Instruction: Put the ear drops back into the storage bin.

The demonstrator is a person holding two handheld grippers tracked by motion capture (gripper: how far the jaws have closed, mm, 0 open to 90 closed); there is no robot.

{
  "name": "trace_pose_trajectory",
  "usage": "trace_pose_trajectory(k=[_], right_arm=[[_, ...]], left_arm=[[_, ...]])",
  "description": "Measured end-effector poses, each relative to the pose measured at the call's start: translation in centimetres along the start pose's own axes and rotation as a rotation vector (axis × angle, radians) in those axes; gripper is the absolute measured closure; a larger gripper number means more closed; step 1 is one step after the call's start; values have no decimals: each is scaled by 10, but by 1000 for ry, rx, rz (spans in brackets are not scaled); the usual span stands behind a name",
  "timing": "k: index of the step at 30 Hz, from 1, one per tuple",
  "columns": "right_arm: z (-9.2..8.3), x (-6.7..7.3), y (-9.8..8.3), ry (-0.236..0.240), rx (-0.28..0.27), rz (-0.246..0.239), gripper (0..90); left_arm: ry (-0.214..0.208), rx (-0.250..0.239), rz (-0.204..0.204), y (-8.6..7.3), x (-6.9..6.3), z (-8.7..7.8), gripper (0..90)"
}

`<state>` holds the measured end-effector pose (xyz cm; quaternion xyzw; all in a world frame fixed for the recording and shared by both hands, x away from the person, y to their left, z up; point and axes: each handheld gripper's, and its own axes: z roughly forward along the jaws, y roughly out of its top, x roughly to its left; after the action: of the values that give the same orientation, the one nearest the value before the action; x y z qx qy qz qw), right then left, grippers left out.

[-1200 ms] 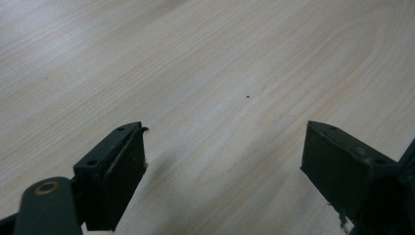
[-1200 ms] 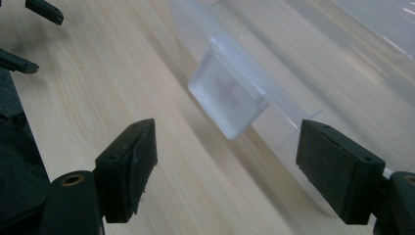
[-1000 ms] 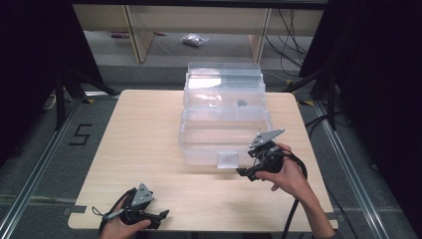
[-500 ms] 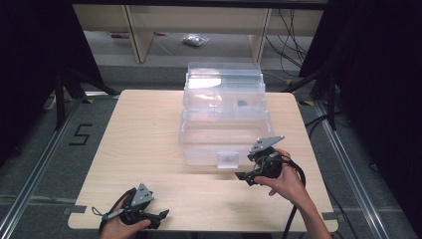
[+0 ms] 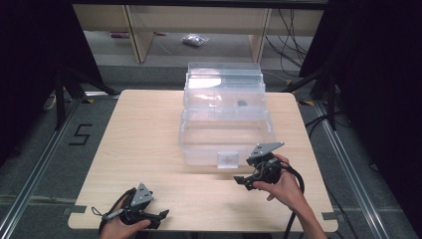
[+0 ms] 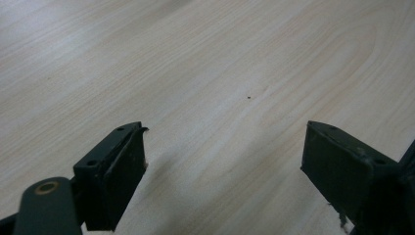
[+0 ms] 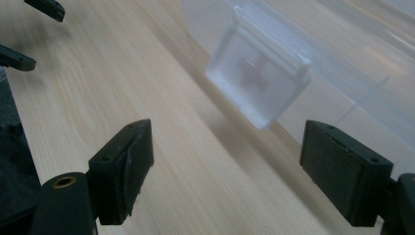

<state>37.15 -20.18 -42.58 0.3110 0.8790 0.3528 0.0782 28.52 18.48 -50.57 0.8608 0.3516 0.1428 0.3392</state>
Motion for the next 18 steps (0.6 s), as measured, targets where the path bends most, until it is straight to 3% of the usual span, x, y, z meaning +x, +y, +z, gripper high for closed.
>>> trace_pose_trajectory(k=[4, 5, 6, 7, 14, 15, 16, 17, 18], right_arm=[[2, 3, -6, -2, -12, 23, 210], [1, 1, -7, -1, -3, 1, 209], [4, 0, -9, 7, -29, -8, 207], [2, 0, -10, -17, 2, -3, 204], [6, 0, -22, -36, -29, 13, 206], [4, 0, -23, -28, -7, 18, 206], [5, 0, -25, -41, -24, 25, 206], [4, 2, -27, -29, -18, 33, 206], [4, 0, -28, -23, -18, 11, 206]], left_arm=[[-1, 0, 1, 0, 0, 0, 158], [-1, 0, 1, 0, 0, 0, 158], [0, -1, 0, 0, 0, 0, 158], [-1, -1, 0, 0, 0, 0, 158], [1, 3, 8, 0, 0, 0, 158], [5, 11, 17, 0, 1, -1, 158], [8, -21, -19, 0, -2, 1, 158], [7, -18, -16, 0, -2, 1, 158], [8, -19, -16, 0, -2, 1, 158]])
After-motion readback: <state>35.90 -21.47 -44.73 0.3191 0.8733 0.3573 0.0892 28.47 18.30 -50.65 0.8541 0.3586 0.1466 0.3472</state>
